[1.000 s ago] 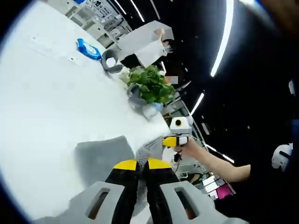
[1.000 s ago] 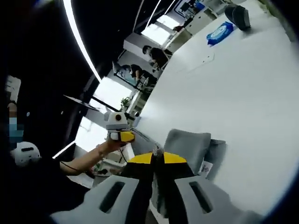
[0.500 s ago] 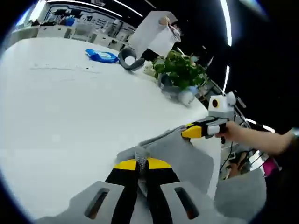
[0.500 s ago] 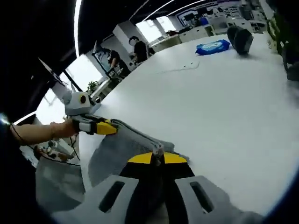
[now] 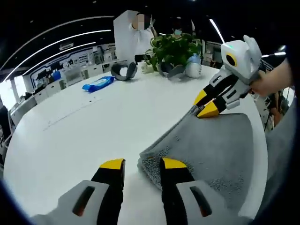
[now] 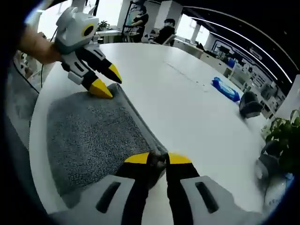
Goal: Fold the towel on the table until its edges align and the towel forms a compact rectangular stack.
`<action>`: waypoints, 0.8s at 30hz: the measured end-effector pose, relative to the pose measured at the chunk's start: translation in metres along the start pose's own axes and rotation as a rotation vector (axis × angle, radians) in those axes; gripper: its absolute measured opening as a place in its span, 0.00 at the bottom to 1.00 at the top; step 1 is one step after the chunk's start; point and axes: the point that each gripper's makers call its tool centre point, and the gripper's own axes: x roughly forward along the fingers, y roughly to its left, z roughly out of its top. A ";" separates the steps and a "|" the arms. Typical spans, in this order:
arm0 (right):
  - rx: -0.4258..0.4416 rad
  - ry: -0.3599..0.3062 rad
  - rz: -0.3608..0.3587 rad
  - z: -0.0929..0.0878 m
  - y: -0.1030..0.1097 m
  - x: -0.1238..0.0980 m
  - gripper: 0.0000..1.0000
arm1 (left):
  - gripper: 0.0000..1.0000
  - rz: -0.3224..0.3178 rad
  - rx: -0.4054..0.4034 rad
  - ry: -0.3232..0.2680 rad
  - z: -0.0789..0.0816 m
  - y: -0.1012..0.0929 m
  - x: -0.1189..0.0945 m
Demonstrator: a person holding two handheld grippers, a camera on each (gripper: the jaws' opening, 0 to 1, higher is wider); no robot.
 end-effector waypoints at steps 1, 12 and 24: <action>0.032 -0.005 -0.007 -0.001 -0.002 -0.001 0.14 | 0.32 0.001 0.000 -0.003 -0.001 0.000 0.000; 0.187 -0.161 -0.022 0.014 -0.019 -0.043 0.15 | 0.41 0.000 -0.022 -0.096 0.017 0.003 -0.033; 0.245 -0.180 0.072 0.011 0.048 -0.078 0.20 | 0.31 -0.153 0.102 -0.088 0.016 -0.079 -0.073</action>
